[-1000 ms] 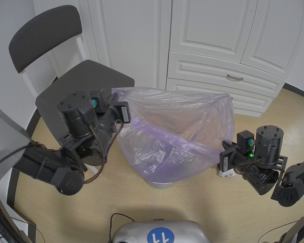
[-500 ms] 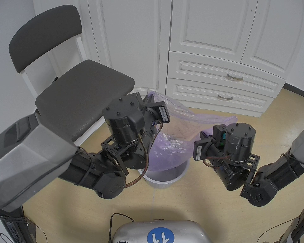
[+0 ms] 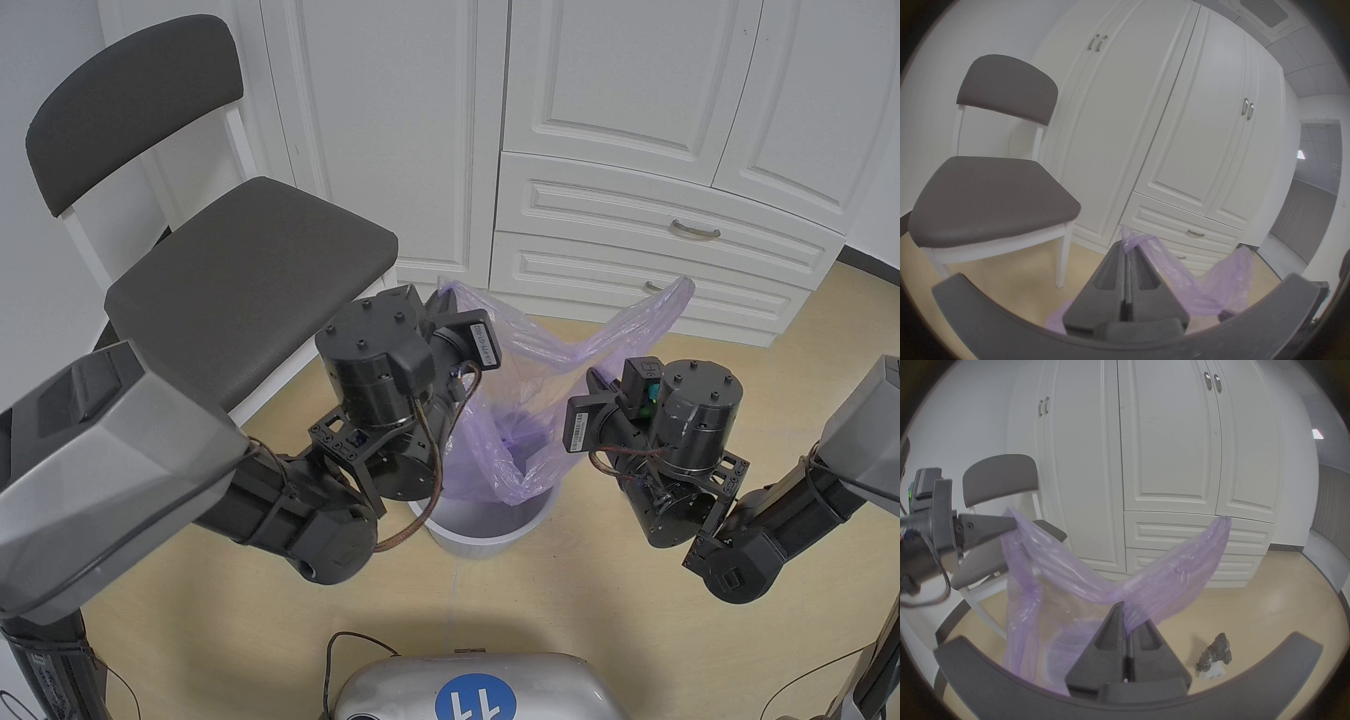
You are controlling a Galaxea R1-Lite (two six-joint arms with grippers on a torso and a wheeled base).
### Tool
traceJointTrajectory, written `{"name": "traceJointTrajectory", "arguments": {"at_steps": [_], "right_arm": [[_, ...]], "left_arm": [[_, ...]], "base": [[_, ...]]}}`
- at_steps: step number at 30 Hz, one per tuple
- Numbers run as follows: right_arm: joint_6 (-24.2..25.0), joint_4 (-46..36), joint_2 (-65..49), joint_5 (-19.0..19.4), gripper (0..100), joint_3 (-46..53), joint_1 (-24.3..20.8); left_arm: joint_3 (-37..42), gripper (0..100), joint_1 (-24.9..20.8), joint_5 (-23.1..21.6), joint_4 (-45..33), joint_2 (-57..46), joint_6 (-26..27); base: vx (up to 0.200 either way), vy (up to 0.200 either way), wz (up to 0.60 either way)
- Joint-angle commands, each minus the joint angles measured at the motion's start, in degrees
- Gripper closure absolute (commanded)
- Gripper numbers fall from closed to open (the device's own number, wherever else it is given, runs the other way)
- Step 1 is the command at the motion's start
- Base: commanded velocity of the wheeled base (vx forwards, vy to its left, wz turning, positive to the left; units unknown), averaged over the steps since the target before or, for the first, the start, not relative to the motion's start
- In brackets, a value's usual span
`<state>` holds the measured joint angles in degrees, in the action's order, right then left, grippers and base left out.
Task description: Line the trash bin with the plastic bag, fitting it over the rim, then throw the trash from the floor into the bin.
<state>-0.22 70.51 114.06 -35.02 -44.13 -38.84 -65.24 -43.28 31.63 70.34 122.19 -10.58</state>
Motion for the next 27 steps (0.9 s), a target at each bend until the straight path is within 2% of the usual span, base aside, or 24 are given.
{"name": "traceJointTrajectory", "arguments": {"at_steps": [1,6,7,8,16,21,24,27], "right_arm": [[-1.27,0.15,-1.2,0.75,100,1.68,3.24],[-2.77,0.77,-2.35,6.11,100,1.94,10.71],[-2.77,0.77,-2.35,6.11,100,1.94,10.71],[-2.77,1.21,-1.73,7.6,100,1.24,13.18],[-2.94,1.38,0.03,7.78,100,-0.52,15.64],[-5.93,1.65,0.47,7.43,100,-0.43,18.27],[-8.48,5.43,1.78,7.16,100,-0.43,19.15],[-10.15,10.52,4.25,7.07,100,-0.52,19.15]], "left_arm": [[-0.59,100,3.37,0.18,-0.38,-0.81,0.12],[0.38,100,8.38,-0.35,-3.63,-2.3,0.3],[0.38,100,8.38,-0.35,-3.63,-2.3,0.3],[0.82,100,9.79,-0.52,-6.27,-2.92,0.3],[3.63,100,10.14,-1.31,-8.82,-4.32,0.47],[8.03,100,10.14,-4.83,-12.51,-8.28,0.56],[11.81,100,10.32,-7.99,-17.69,-11.88,0.65],[12.86,100,10.58,-8.43,-21.65,-13.91,0.65]], "base": [[0.0,0.0,0.0],[0.0,0.0,0.0],[0.0,0.0,0.0],[0.0,0.0,0.0],[0.0,0.0,0.0],[0.0,0.0,0.0],[0.0,0.0,0.0],[0.0,0.0,0.0]]}}
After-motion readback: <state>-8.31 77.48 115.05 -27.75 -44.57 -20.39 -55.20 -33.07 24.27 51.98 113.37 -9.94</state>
